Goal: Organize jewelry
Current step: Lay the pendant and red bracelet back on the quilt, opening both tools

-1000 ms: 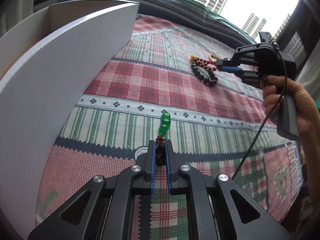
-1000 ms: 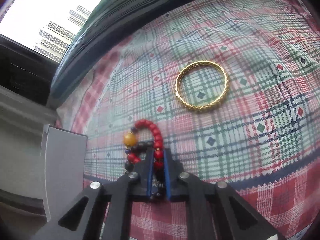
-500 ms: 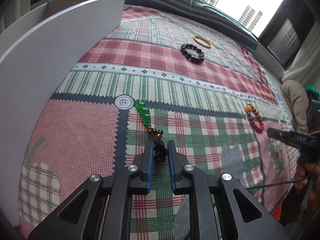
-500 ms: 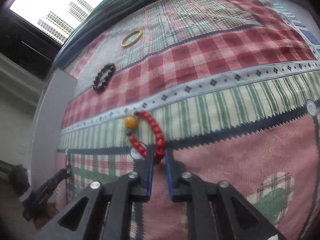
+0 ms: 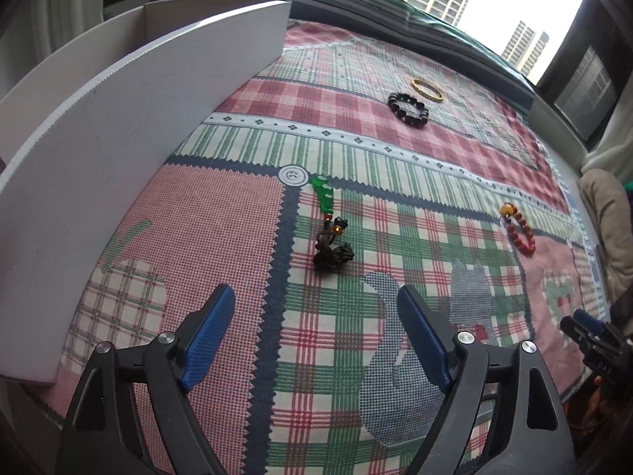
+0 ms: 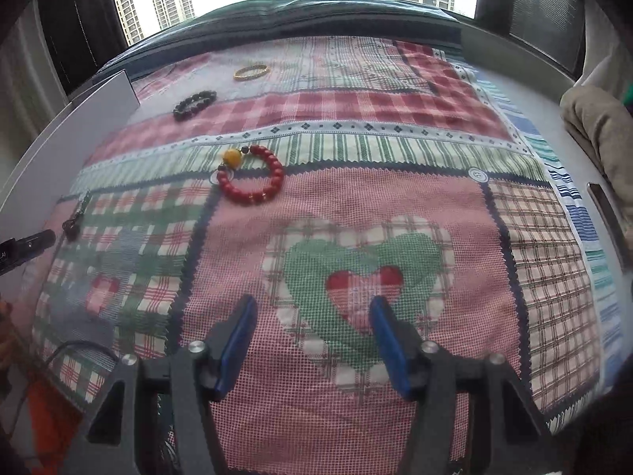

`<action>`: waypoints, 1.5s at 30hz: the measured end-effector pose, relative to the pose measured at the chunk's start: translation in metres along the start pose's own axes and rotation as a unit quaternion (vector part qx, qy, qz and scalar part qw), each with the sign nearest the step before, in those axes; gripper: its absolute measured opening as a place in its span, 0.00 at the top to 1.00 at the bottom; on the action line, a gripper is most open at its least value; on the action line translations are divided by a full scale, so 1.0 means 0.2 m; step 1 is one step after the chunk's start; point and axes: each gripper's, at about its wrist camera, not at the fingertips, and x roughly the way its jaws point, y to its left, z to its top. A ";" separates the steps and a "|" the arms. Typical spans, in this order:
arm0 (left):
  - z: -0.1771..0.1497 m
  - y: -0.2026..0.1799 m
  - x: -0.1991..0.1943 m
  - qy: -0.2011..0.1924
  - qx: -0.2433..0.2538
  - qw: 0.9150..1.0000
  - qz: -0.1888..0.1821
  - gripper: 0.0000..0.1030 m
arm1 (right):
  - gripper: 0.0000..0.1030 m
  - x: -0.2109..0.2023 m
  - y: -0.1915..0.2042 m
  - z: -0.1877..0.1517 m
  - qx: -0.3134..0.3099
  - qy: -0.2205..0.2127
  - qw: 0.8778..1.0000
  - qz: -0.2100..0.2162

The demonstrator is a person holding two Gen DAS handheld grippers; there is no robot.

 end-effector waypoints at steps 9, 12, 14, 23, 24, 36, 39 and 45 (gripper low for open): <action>-0.11 0.03 0.03 0.010 0.001 0.999 0.033 0.14 | 0.25 0.04 0.12 -0.10 -0.032 0.011 0.999 -0.023; -0.12 0.02 0.05 0.008 0.012 0.999 0.049 0.10 | 0.24 0.05 0.14 -0.12 -0.043 0.012 0.998 -0.034; -0.13 0.00 0.06 0.006 0.024 0.998 0.061 0.07 | 0.23 0.07 0.15 -0.13 -0.046 0.012 0.998 -0.036; -0.15 -0.05 0.08 0.004 0.043 0.995 0.086 0.00 | 0.12 0.10 0.10 -0.12 -0.029 0.025 0.999 -0.017; -0.15 -0.05 0.08 0.005 0.044 0.995 0.087 0.00 | 0.12 0.10 0.10 -0.12 -0.028 0.025 0.999 -0.016; -0.16 -0.05 0.09 0.026 0.082 0.994 0.062 0.00 | 0.05 0.12 0.09 -0.11 -0.032 0.027 0.999 -0.012; -0.16 -0.04 0.08 0.039 0.090 0.994 0.056 0.01 | 0.05 0.12 0.09 -0.11 -0.032 0.024 0.999 -0.013; 0.01 0.01 0.03 0.027 0.052 0.998 0.005 0.01 | 0.05 0.12 0.08 -0.07 -0.033 0.044 0.998 0.005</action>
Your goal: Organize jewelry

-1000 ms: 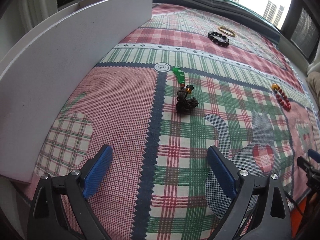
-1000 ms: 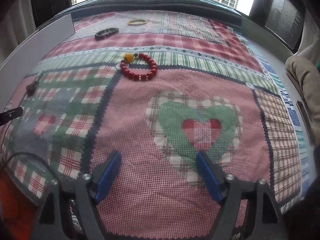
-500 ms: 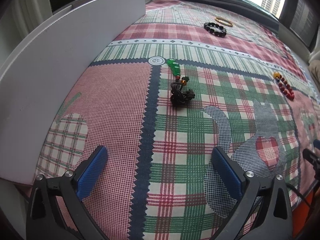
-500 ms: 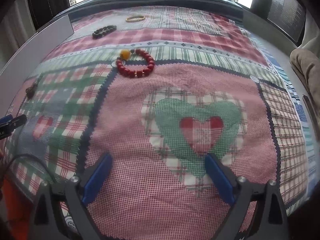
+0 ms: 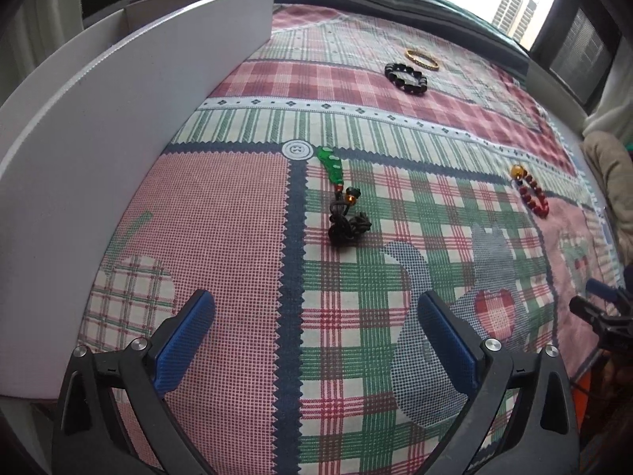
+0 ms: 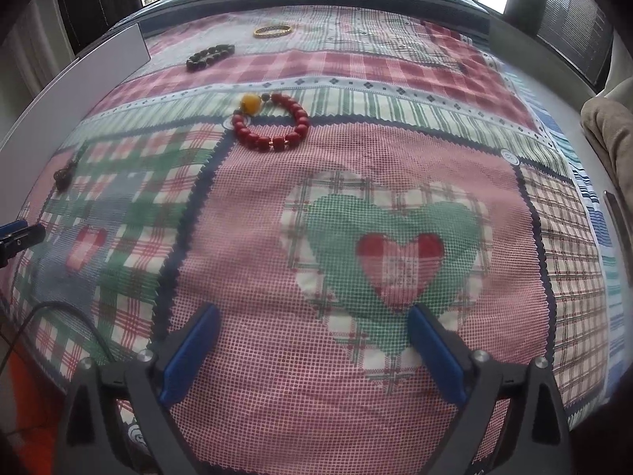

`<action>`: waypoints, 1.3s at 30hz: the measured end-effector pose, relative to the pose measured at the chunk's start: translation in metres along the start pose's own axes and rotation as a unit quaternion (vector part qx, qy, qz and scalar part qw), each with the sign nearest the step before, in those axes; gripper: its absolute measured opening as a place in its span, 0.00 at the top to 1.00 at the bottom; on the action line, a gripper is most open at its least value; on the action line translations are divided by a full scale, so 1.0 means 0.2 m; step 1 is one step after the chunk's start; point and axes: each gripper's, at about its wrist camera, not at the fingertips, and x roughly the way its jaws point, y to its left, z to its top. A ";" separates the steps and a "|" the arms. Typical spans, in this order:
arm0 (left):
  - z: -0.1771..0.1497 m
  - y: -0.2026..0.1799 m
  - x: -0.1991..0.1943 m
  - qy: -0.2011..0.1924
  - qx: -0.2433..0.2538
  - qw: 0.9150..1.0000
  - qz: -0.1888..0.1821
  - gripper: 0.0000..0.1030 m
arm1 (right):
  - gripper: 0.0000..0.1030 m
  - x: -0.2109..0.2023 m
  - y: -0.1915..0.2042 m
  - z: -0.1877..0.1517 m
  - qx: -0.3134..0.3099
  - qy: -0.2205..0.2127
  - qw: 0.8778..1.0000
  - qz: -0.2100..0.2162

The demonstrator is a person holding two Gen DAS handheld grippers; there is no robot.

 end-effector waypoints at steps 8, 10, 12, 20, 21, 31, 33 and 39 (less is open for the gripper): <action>0.19 -0.09 0.13 -0.007 0.040 0.999 0.023 0.03 | 0.06 -0.08 -0.18 0.40 0.107 -0.035 0.978 0.176; 0.20 -0.11 0.15 -0.006 0.043 0.999 0.022 0.07 | 0.06 -0.04 -0.17 0.54 0.114 -0.033 0.976 0.183; 0.20 -0.12 0.17 -0.003 0.049 0.999 0.025 0.15 | 0.18 0.05 -0.13 0.65 0.107 -0.012 0.977 0.185; 0.17 -0.17 0.21 -0.006 0.069 0.997 0.044 0.40 | 0.56 0.38 0.11 0.79 0.099 0.072 0.983 0.134; 0.17 -0.17 0.21 -0.009 0.069 0.997 0.045 0.45 | 0.57 0.38 0.13 0.80 0.096 0.066 0.986 0.122; 0.22 -0.06 0.11 -0.005 0.019 1.000 -0.019 0.91 | 0.83 0.27 0.21 0.81 0.018 0.054 0.990 0.128; 0.24 -0.02 0.03 -0.012 -0.002 0.999 -0.039 0.92 | 0.83 0.16 0.21 0.80 0.012 0.030 0.989 0.146; 0.29 0.08 -0.25 -0.039 -0.032 0.996 -0.070 0.92 | 0.83 -0.11 0.24 0.80 -0.013 -0.022 0.982 0.185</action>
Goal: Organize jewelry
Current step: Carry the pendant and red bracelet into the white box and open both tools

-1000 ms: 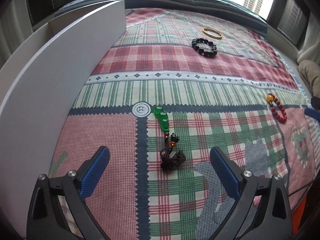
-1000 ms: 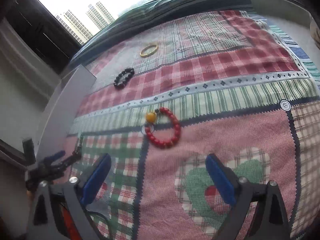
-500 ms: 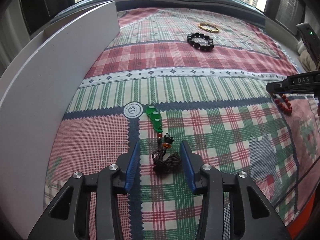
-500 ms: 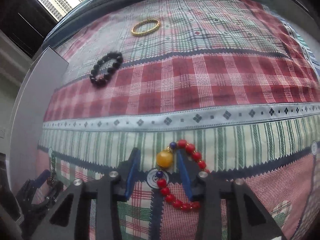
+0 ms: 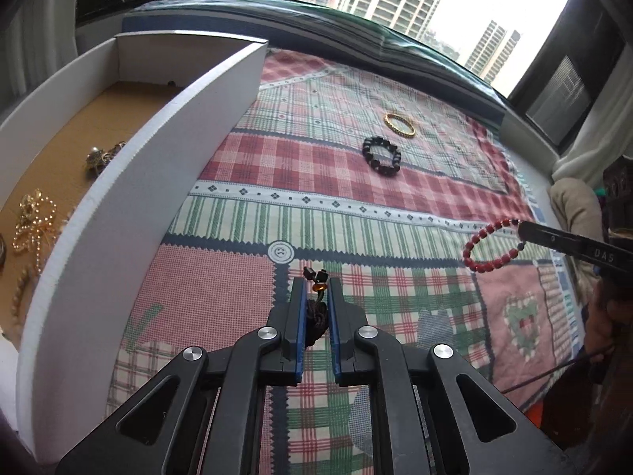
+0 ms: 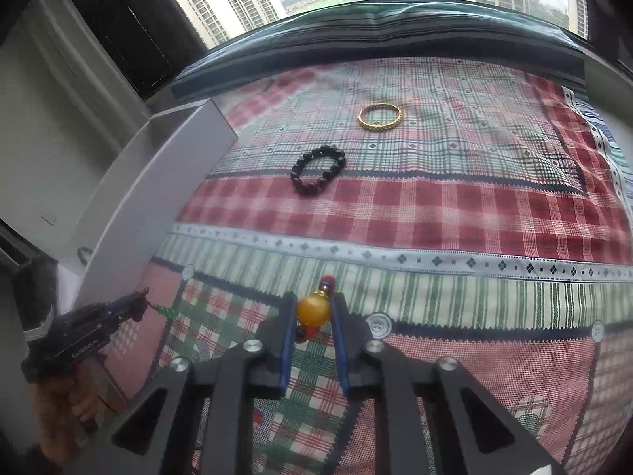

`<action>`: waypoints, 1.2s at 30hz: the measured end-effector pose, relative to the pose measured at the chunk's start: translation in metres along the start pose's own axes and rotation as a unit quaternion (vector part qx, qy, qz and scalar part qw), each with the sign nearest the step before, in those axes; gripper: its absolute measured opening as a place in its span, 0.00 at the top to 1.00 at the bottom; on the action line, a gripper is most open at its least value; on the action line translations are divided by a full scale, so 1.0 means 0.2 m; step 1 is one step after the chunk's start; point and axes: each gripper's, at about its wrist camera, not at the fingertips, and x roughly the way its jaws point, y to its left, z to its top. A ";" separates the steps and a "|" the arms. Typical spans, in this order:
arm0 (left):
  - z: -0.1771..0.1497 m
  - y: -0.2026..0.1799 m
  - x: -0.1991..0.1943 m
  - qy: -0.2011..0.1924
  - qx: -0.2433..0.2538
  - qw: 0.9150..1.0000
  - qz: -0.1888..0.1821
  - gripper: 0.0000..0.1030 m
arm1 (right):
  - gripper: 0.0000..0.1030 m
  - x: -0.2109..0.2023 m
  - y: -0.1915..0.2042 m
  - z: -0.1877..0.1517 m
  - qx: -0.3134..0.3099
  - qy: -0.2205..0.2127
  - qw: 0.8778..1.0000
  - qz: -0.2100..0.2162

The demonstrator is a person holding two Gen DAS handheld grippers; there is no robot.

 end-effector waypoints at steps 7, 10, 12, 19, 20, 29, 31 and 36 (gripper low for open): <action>0.12 0.11 -0.31 -0.029 -0.036 0.999 -0.017 0.92 | 0.83 -0.12 0.28 0.06 -0.056 -0.033 0.996 0.055; 0.17 0.20 -0.43 -0.045 -0.057 0.997 -0.008 0.92 | 0.83 -0.14 0.43 0.11 -0.089 -0.052 0.992 0.073; 0.21 0.28 -0.50 -0.056 -0.077 0.995 0.002 0.92 | 0.83 -0.14 0.52 0.15 -0.104 -0.063 0.989 0.087; 0.36 0.61 -0.58 -0.076 -0.145 0.985 0.057 0.92 | 0.83 -0.02 0.93 0.37 -0.166 -0.075 0.974 0.138; 0.39 0.66 -0.57 -0.078 -0.152 0.983 0.066 0.92 | 0.83 0.01 0.99 0.41 -0.173 -0.075 0.971 0.144; 0.58 0.97 -0.29 -0.054 -0.196 0.972 0.120 0.92 | 0.83 0.43 1.38 0.76 -0.204 -0.045 0.963 0.170; 0.60 1.04 -0.20 -0.040 -0.209 0.969 0.128 0.92 | 0.83 0.56 1.43 0.81 -0.211 -0.028 0.965 0.153; 0.58 1.16 -0.01 -0.011 -0.234 0.960 0.155 0.91 | 0.83 0.88 1.52 0.84 -0.244 0.015 0.966 0.086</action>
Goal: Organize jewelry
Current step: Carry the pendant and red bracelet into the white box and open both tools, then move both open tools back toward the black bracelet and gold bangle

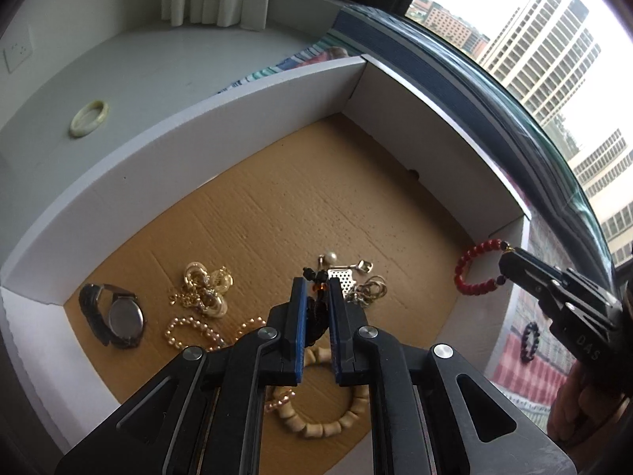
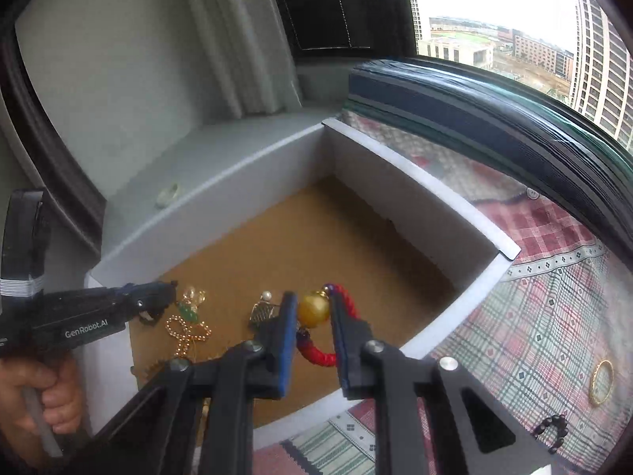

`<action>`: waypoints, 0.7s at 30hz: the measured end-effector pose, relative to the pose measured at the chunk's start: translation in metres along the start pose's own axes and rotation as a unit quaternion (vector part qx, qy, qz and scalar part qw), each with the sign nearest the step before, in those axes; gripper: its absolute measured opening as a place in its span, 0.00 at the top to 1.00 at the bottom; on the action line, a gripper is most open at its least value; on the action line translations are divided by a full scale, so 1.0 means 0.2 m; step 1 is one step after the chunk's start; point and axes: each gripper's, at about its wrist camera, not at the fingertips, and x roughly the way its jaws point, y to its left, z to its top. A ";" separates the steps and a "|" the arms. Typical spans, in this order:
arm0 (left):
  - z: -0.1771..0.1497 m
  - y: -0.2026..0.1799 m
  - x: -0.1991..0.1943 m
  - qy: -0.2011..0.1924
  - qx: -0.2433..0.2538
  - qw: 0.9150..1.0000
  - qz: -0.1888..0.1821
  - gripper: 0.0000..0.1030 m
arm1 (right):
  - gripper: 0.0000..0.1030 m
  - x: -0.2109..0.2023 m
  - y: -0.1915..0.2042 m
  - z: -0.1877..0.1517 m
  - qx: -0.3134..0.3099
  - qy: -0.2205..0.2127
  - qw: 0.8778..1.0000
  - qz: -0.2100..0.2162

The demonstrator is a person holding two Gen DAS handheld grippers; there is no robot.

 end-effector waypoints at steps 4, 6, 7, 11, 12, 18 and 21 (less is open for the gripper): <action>-0.01 0.03 0.08 0.017 -0.014 1.000 0.021 0.73 | 0.79 0.13 0.00 0.00 -0.005 0.023 1.000 -0.008; -0.02 0.03 0.07 0.014 -0.025 0.999 0.024 0.31 | 0.66 0.12 0.01 0.00 -0.004 0.011 1.000 -0.011; -0.04 0.03 0.05 0.004 -0.025 0.999 0.027 0.28 | 0.59 0.11 0.02 0.00 -0.001 0.002 1.000 -0.010; -0.10 -0.01 -0.08 -0.021 -0.006 0.999 0.028 0.27 | 0.57 -0.01 0.03 -0.01 -0.010 -0.025 0.999 -0.017; -0.13 -0.03 -0.11 -0.027 -0.003 0.999 0.027 0.26 | 0.55 -0.04 0.04 -0.02 -0.014 -0.032 0.999 -0.023; -0.30 -0.19 -0.30 -0.081 0.041 0.996 0.026 0.19 | 0.49 -0.25 0.07 -0.17 -0.035 -0.066 0.996 -0.046; -0.37 -0.27 -0.37 -0.095 0.061 0.993 0.023 0.19 | 0.49 -0.36 0.06 -0.27 -0.041 -0.076 0.994 -0.060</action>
